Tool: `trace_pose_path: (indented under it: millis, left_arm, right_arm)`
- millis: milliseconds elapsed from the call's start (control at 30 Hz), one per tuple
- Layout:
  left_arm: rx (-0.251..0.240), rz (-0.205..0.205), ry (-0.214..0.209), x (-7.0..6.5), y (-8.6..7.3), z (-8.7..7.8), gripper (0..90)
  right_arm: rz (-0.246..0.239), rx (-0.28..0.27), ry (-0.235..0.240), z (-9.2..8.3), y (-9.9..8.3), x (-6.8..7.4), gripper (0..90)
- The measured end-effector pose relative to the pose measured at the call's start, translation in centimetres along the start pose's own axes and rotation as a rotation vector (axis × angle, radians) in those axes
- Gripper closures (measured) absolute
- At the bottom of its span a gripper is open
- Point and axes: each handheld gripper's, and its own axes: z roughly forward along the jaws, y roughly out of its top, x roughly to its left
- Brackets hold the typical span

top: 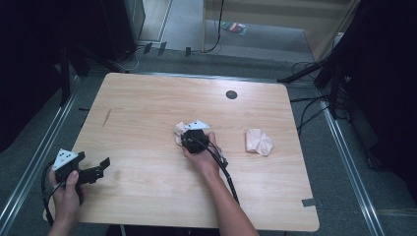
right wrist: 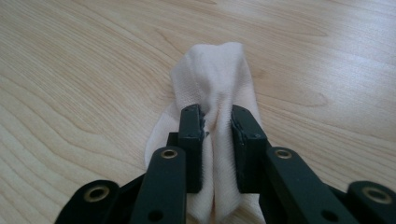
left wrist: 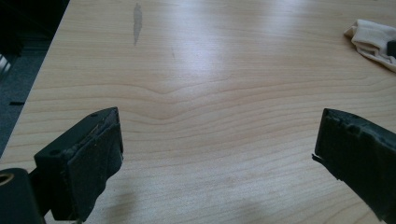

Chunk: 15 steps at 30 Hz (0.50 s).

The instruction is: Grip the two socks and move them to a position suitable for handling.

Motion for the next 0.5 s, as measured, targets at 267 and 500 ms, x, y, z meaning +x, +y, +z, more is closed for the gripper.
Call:
trace_pose_path:
  millis: [267, 500]
  left_arm:
    - [-0.021, 0.01, -0.002, -0.1, -0.1, -0.2, 1.0]
    - [-0.03, 0.004, 0.006, -0.2, -0.1, -0.2, 1.0]
  right_arm:
    - [0.026, -0.019, 0.011, -1.6, 0.6, 0.5, 80.0]
    - [0.094, -0.099, 0.02, -6.6, 1.4, 1.0, 80.0]
